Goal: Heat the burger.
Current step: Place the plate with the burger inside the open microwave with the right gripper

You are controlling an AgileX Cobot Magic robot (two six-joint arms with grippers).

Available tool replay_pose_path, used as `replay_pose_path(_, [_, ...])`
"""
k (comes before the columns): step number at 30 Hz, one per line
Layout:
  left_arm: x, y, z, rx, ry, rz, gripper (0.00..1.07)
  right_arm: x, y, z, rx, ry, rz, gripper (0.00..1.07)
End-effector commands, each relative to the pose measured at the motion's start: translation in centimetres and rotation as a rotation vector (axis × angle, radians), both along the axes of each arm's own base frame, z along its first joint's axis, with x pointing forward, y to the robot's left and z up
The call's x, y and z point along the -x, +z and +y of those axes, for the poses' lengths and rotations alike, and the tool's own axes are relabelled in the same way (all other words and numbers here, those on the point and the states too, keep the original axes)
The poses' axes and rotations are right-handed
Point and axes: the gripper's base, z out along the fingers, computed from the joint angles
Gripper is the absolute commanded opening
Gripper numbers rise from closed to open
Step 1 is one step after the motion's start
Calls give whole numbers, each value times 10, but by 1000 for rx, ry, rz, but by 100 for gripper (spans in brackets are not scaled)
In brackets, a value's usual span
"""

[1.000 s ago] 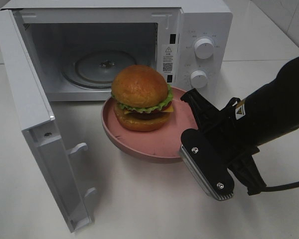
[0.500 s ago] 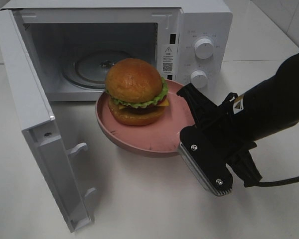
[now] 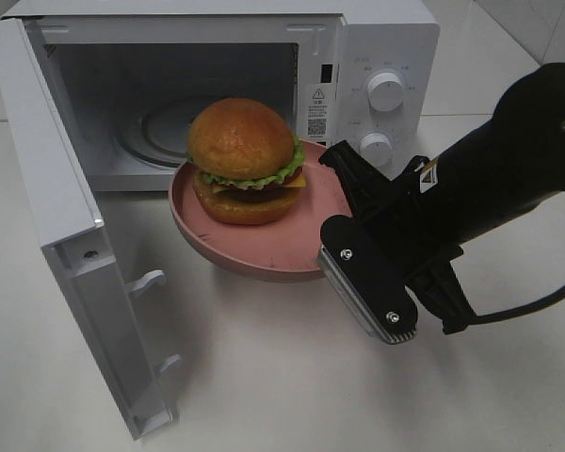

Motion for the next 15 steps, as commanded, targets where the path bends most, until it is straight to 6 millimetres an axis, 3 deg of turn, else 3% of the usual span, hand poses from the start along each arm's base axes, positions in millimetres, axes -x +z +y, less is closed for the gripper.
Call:
replay_pose_path(1, [3,0,0,5,-5,-22,98,-13,12,8,-43,-10,-64,0])
replay_pose_path(15, [3,0,0,6,-5,-22,98,-40,18,30,-40,2,-38,0])
